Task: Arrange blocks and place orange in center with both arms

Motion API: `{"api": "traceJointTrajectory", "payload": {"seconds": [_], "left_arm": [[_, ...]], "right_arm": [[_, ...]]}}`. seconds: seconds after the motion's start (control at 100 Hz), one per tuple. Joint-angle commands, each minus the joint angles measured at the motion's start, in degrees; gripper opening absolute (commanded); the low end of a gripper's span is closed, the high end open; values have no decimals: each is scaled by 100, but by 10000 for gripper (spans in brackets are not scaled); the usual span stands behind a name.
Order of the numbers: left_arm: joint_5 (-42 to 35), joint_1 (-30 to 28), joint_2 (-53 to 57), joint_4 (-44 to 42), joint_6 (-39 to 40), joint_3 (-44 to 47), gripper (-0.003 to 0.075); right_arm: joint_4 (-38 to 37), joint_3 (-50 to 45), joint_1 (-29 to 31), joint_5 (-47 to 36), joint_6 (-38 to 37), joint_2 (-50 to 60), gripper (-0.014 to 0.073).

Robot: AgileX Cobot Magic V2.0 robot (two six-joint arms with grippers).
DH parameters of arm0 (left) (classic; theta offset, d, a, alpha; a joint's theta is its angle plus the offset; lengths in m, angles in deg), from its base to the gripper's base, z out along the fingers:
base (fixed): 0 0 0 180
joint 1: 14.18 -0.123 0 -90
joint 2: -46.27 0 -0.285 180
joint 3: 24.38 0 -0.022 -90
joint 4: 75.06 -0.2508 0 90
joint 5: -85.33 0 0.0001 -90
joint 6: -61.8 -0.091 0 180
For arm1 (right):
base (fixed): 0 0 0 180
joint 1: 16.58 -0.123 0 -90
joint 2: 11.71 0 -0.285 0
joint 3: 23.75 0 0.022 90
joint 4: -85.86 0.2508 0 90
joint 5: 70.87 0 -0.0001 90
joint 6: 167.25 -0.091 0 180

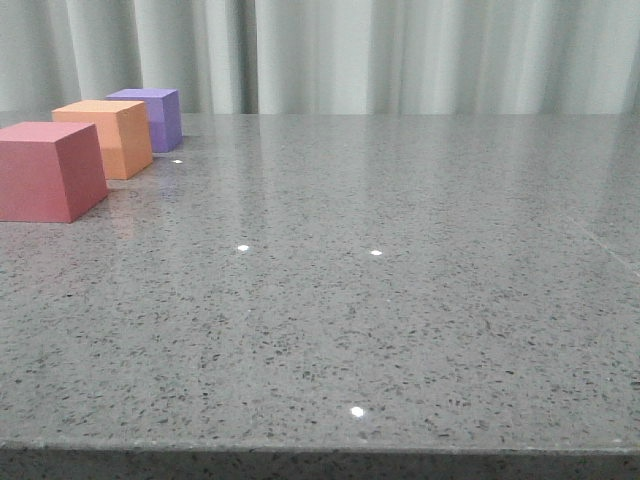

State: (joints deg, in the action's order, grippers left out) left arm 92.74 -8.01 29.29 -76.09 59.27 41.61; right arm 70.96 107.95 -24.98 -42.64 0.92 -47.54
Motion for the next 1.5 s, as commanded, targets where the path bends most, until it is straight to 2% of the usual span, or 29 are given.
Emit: {"api": "traceJointTrajectory", "payload": {"seconds": [0.0,0.16,0.41,1.49], "left_arm": [[-579,-82,154,-112,189,168,-20],[-579,-312,575,-143,628,728,-20],[-1069,-330,1158,-143,641,1382,-20],[-1098,-330,1149,-188,641,1382,-20]], "right_arm": [[-135,139,35,-440,14,4,-68],[-135,139,35,-440,14,4,-68],[-135,139,35,-440,14,4,-68],[-141,139,35,-447,14,4,-68]]}}
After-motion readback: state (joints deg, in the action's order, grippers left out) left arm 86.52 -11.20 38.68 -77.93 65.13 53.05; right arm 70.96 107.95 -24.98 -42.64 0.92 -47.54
